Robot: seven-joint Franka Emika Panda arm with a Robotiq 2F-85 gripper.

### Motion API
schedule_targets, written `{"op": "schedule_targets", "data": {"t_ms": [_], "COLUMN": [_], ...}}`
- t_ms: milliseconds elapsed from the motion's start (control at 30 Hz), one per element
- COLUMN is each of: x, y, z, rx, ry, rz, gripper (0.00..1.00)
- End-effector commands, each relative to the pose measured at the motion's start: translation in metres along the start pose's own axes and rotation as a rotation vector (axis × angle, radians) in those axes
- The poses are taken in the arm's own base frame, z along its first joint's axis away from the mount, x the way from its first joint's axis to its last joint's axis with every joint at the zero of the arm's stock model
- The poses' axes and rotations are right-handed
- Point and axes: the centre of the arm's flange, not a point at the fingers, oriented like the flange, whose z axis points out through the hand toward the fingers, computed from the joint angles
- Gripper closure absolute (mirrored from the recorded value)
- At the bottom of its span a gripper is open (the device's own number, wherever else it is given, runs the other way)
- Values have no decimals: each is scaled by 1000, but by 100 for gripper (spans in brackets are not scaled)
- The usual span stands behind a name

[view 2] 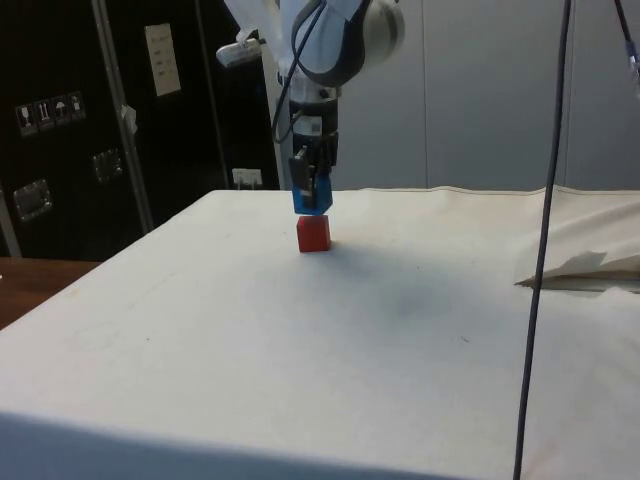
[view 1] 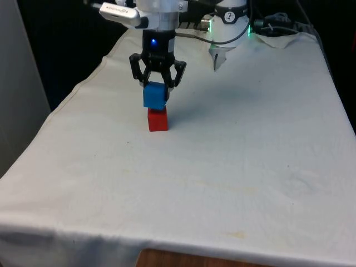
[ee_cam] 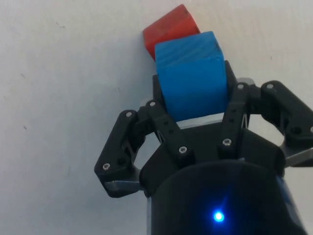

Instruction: Stack the two cubes.

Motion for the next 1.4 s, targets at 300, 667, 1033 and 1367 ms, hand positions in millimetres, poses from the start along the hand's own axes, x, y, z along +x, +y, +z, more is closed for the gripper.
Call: {"op": "schedule_targets", "data": {"t_ms": [300, 667, 1033, 1367], "x": [3, 4, 3, 3], "y": [-2, -3, -2, -2], "z": [9, 15, 15, 15], "rx": [-2, -7, -11, -11], "ry": [0, -4, -8, -9], "rz": [-1, -3, -5, -6], "gripper": [100, 100, 100, 100]}}
